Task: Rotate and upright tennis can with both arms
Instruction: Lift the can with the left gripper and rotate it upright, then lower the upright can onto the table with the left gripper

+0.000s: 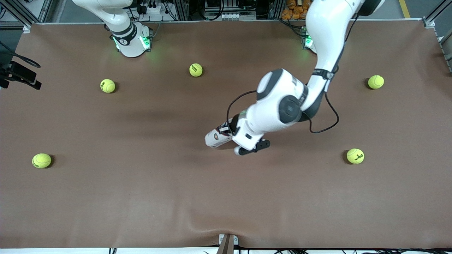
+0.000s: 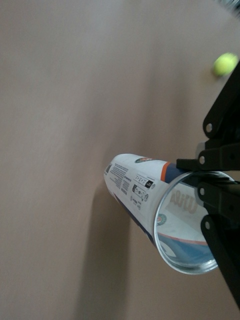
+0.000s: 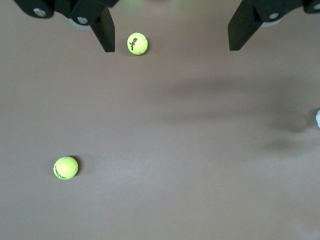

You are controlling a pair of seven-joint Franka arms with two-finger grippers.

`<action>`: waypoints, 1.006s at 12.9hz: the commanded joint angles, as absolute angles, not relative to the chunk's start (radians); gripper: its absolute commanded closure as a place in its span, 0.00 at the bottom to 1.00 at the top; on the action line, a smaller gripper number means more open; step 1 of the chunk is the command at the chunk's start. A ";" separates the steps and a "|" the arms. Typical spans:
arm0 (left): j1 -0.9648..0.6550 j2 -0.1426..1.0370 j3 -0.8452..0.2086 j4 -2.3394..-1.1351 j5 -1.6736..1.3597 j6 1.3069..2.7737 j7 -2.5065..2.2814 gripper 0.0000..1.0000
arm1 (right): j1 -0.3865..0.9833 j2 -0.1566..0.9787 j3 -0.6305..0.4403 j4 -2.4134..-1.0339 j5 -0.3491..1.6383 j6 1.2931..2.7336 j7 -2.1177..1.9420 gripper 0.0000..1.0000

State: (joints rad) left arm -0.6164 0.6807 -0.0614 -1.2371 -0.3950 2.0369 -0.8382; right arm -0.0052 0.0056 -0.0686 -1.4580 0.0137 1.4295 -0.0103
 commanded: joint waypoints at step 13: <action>-0.902 0.698 0.095 -1.177 -0.091 1.844 -1.170 1.00 | -0.012 0.006 -0.060 -1.453 0.025 1.425 -0.017 0.00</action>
State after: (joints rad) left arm -0.8433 0.6633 0.0439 -1.2143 -0.1154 1.8573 -1.1291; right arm -0.0051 0.0057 -0.0674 -1.4580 0.0138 1.4295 -0.0103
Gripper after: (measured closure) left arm 0.947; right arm 0.000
